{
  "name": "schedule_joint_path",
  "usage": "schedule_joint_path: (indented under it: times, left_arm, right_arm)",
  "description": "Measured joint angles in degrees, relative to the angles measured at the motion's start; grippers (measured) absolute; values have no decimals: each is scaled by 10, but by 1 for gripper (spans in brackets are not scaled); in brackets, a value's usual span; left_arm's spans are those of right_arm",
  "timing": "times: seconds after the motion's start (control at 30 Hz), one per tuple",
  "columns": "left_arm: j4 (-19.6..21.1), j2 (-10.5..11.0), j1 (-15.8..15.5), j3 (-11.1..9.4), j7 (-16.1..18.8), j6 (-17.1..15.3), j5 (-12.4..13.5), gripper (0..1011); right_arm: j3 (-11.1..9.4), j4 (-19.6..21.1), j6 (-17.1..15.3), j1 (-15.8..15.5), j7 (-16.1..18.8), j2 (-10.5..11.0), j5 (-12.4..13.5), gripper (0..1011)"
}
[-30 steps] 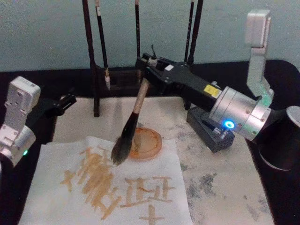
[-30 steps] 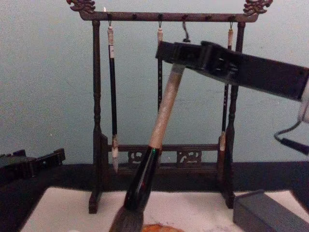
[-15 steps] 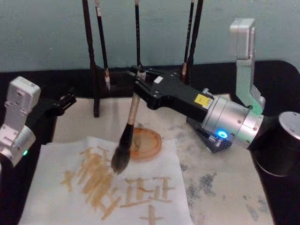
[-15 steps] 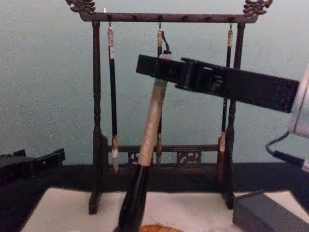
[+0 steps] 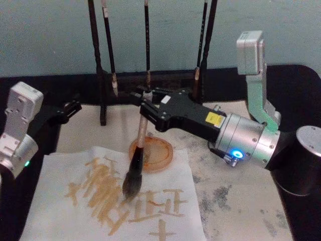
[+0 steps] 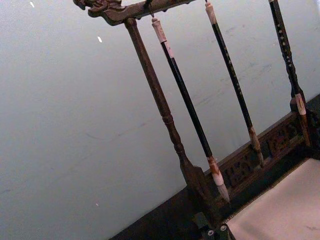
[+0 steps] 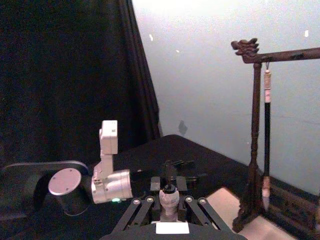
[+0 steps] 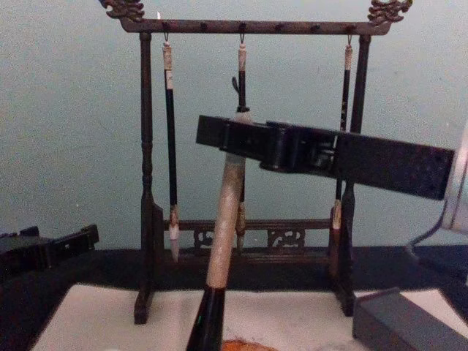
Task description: Pick up the brush from the inkstone, write on the paper, then place the brush back to its original position.
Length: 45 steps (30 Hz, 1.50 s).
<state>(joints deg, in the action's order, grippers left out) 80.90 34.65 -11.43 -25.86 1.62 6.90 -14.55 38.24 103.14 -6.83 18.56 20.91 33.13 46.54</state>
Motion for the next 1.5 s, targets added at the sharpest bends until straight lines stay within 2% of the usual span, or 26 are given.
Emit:
schedule_joint_path:
  times: [0.33, 0.73, 1.33, 1.5]
  left_arm:
    - [0, 0, 0, 0, 0, 0, 0, 1002]
    - [0, 0, 0, 0, 0, 0, 0, 1000]
    - [0, 0, 0, 0, 0, 0, 0, 1002]
    - [0, 0, 0, 0, 0, 0, 0, 1002]
  right_arm:
    - [-2, -16, 4, -15, 19, -18, -7, 181]
    - [-15, -24, 0, -33, 27, -15, -24, 181]
    - [-74, 18, -22, -83, 12, 27, -28, 181]
    - [-106, 39, -21, -109, 4, 44, -25, 181]
